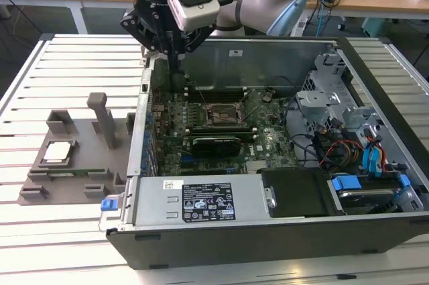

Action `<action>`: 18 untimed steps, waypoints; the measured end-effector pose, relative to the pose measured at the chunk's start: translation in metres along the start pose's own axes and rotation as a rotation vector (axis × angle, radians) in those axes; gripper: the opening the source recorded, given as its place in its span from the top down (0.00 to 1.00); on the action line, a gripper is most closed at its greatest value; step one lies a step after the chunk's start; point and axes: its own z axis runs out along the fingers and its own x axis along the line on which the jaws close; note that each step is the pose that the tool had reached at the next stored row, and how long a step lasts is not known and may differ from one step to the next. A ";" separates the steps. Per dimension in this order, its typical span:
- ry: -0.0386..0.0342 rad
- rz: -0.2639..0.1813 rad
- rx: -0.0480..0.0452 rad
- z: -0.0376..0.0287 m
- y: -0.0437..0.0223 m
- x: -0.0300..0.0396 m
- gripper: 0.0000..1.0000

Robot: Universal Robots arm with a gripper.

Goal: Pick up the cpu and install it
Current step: 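Reach for the cpu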

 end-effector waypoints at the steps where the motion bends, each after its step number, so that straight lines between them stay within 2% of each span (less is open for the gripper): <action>1: 0.0000 0.000 0.0000 -0.0001 -0.0001 0.0013 0.89; 12: 0.0001 0.000 0.0000 -0.0004 -0.0011 0.0145 0.89; 18: 0.0000 0.000 0.0000 -0.0008 -0.0022 0.0290 0.89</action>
